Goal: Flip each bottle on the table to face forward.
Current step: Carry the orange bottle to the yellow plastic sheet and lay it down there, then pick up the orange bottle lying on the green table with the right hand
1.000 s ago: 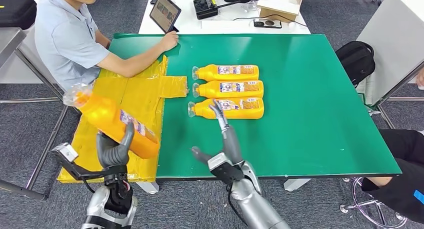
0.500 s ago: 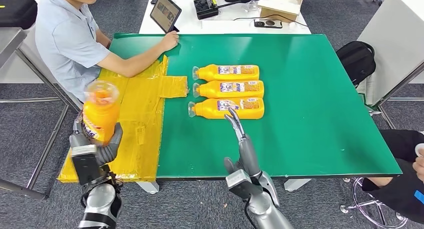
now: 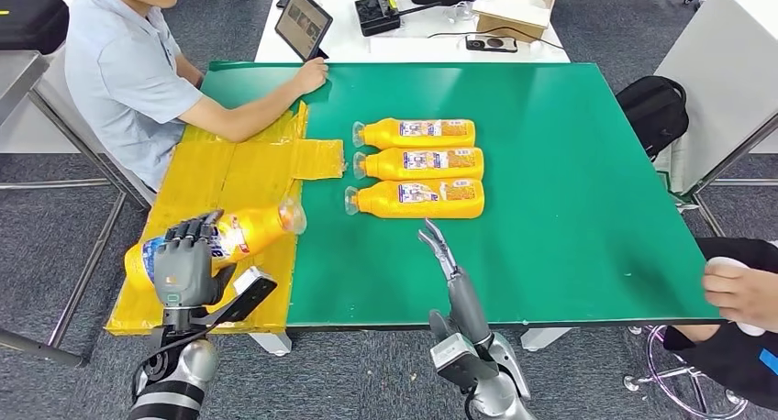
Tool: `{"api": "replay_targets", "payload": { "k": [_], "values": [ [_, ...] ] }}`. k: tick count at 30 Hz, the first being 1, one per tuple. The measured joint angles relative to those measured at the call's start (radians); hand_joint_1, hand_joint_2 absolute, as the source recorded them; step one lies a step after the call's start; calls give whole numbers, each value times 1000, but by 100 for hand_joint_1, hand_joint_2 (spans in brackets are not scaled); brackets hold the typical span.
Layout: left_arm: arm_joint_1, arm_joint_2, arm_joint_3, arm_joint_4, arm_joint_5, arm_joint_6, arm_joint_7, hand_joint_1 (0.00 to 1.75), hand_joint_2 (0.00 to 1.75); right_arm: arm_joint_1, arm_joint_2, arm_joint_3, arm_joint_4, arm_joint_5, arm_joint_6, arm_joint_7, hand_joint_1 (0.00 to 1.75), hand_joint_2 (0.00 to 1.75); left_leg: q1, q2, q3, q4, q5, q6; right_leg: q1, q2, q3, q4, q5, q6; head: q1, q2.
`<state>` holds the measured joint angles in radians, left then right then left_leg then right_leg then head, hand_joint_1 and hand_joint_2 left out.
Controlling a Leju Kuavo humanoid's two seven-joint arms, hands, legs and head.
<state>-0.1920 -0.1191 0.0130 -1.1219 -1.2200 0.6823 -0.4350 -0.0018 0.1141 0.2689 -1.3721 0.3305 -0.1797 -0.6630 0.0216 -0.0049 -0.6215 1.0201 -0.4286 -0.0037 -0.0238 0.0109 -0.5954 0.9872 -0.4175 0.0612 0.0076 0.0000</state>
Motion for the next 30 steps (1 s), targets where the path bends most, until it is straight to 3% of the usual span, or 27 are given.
{"api": "replay_targets", "payload": {
  "k": [2,6,7,11,20,30],
  "values": [
    [-27,29,-18,61,-24,-45,50,125,175,12,0,-8,-5,-1,10,1,0,0,0,0,0,0,0,0,0,0,0,0,0,0,0,0],
    [-92,74,-58,175,-41,-179,120,57,175,32,1,-27,-12,2,29,3,0,0,0,0,0,0,0,0,0,0,0,0,0,0,0,0],
    [-109,82,-70,200,-50,-200,133,53,175,36,2,-31,-13,4,34,3,0,0,0,0,0,0,0,0,0,0,0,0,0,0,0,0],
    [-175,103,-112,287,-56,-268,150,3,175,42,7,-41,-13,11,43,4,0,0,0,0,0,0,0,0,0,0,1,0,0,0,0,0],
    [-265,118,-143,364,159,-533,17,0,175,40,12,-61,-5,9,46,4,0,0,0,-1,1,0,0,0,0,-1,3,0,0,0,0,0],
    [-260,140,-166,299,513,-814,-76,0,175,25,12,-70,31,-6,46,0,0,0,0,-3,3,0,1,0,0,-2,5,0,0,0,0,0]
  ]
}}
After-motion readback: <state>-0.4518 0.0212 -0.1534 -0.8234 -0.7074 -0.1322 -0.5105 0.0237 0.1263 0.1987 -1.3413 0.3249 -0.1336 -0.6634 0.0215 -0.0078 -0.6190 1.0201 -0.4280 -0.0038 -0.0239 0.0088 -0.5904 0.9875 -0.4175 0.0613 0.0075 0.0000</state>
